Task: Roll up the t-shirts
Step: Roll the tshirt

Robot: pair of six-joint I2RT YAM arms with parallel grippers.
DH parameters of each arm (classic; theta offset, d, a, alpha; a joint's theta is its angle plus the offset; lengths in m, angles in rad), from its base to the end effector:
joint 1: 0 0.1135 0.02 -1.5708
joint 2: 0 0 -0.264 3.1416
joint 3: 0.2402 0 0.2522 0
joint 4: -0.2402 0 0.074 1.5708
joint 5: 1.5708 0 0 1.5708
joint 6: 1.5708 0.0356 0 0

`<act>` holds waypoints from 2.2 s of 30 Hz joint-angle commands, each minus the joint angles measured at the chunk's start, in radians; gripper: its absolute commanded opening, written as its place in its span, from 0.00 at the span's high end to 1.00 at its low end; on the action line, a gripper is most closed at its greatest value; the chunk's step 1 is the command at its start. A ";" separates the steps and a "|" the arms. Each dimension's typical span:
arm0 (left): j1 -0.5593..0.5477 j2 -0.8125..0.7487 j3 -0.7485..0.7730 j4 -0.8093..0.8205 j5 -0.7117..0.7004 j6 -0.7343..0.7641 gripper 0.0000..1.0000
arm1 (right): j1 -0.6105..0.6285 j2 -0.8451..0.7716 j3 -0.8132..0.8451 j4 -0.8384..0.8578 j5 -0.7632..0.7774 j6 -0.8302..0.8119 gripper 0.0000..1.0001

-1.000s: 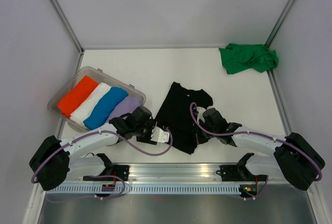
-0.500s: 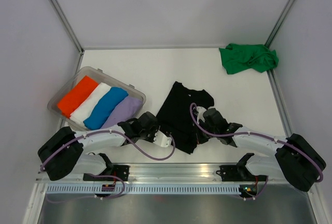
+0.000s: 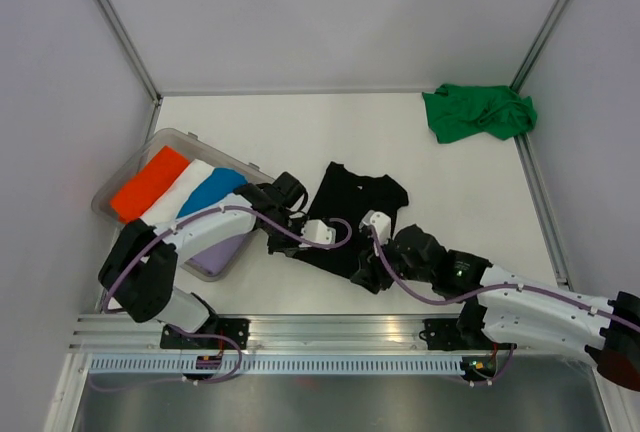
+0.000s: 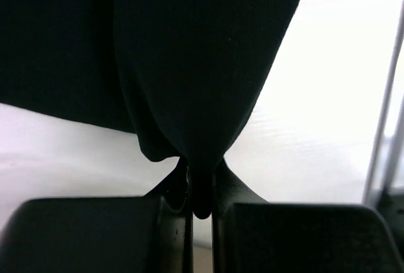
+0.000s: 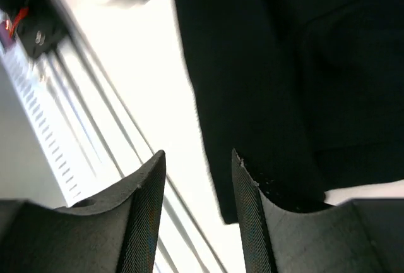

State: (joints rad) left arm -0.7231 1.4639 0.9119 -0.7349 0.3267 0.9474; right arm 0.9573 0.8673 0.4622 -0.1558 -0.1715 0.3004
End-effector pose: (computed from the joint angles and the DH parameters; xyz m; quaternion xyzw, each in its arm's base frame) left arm 0.1889 -0.1820 0.1952 0.7397 0.6383 -0.1444 0.1567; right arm 0.1046 0.1591 0.2154 -0.3205 0.8120 0.3441 0.3457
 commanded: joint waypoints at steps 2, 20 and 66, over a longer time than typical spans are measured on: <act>0.060 0.065 0.099 -0.247 0.192 0.042 0.98 | 0.135 0.022 0.018 -0.088 0.194 0.005 0.47; 0.102 0.127 0.136 -0.293 0.183 0.128 0.98 | 0.219 0.337 0.110 -0.166 0.386 0.112 0.49; 0.149 0.412 0.328 -0.218 0.124 -0.295 0.98 | -0.397 0.119 -0.075 0.022 -0.388 0.226 0.43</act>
State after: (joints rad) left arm -0.5770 1.8652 1.2148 -1.0065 0.5144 0.6960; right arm 0.5636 1.0077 0.3969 -0.1905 -0.6067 0.5232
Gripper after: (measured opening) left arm 0.053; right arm 0.566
